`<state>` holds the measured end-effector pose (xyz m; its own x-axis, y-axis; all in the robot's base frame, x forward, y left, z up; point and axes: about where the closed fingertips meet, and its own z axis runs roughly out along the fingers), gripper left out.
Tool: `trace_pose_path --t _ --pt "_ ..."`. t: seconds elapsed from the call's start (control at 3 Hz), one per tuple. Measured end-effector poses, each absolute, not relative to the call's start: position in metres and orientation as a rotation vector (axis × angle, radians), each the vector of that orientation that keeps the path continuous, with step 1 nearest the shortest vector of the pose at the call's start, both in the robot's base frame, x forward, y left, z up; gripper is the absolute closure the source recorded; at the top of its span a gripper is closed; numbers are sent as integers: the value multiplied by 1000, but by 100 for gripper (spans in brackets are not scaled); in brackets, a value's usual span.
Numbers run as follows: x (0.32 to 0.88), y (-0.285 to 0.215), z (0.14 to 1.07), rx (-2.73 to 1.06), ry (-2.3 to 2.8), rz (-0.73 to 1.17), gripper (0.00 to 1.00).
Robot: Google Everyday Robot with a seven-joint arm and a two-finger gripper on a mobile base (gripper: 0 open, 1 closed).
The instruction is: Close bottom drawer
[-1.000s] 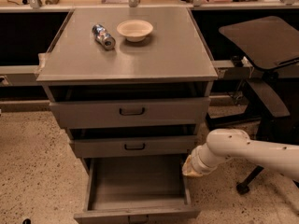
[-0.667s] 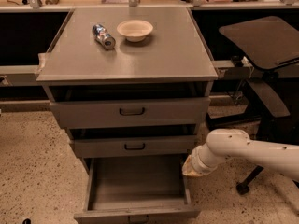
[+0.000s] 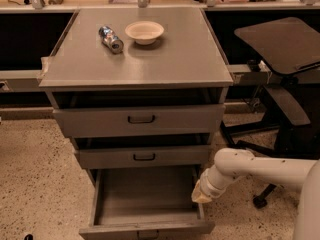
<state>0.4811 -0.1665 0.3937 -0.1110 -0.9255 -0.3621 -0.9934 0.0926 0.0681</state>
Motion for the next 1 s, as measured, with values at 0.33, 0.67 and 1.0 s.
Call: trace_pose_path --t 0.33,0.67,1.0 --pt "471 -163 371 -1931 2162 503 100" --pt "466 -162 356 -1934 2180 532 100" --pt "468 -166 379 -1995 2107 466 100"
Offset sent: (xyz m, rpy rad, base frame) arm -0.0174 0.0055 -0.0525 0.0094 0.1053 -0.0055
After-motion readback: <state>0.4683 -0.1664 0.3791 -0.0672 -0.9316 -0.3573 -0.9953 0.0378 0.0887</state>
